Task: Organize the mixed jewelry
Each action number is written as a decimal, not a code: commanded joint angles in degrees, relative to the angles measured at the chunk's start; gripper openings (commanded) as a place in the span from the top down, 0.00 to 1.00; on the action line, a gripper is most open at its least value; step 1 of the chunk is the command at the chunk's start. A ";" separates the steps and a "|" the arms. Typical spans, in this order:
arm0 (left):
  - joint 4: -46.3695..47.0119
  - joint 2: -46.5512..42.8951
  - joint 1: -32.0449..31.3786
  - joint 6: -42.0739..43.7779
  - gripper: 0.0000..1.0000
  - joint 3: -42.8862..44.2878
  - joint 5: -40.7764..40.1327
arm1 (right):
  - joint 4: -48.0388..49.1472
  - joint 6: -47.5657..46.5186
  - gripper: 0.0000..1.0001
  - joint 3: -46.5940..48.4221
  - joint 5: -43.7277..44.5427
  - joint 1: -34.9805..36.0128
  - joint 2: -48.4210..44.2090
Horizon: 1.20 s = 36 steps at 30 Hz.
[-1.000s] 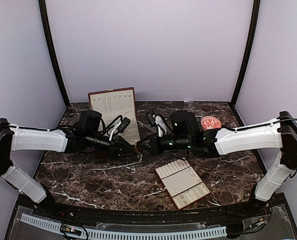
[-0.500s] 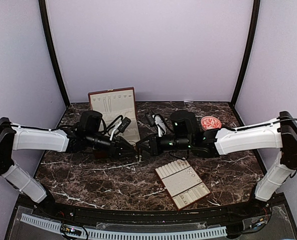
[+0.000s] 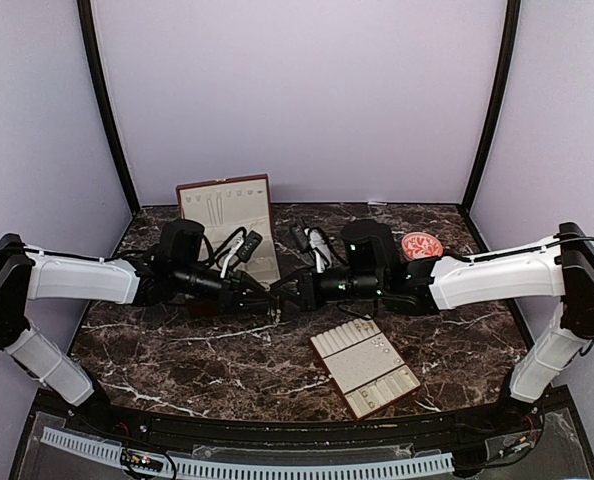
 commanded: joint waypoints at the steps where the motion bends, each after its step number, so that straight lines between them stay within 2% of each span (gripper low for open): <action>1: 2.70 0.13 -0.41 -1.53 0.81 1.31 1.84 | 2.60 0.66 1.00 -0.43 -1.03 -0.33 -0.12; 4: 3.05 0.13 -0.41 -1.77 0.82 1.45 1.80 | 2.93 0.89 1.00 -0.38 -1.60 -0.32 0.12; 9: 3.67 -0.70 -0.41 -1.98 1.00 1.02 0.39 | 2.96 1.01 1.00 -0.65 -1.25 -0.32 -0.07; 12: 4.20 -1.94 -0.48 -1.58 1.00 0.16 -1.26 | 3.09 0.94 1.00 -1.58 -0.66 -0.31 -0.68; 15: 4.94 -2.79 -0.42 -1.62 1.00 -0.43 -1.91 | 4.22 1.00 0.86 -3.14 0.24 -0.31 -1.25; 17: 4.91 -2.99 -0.45 -1.67 1.00 -0.48 -2.16 | 5.70 1.05 0.72 -4.61 0.60 -0.31 -1.29; 21: 4.73 -3.36 -0.41 -1.33 1.00 -0.63 -2.87 | 8.99 1.15 0.61 -7.53 0.95 -0.31 -2.88; 29: 4.03 -3.41 -0.43 -0.97 1.00 -0.24 -2.24 | 11.86 0.08 0.63 -10.87 4.37 -0.31 -2.18; 36: 3.84 -3.34 -0.41 -0.97 1.00 -0.04 -1.87 | 11.45 -1.68 0.63 -9.21 5.09 0.37 0.98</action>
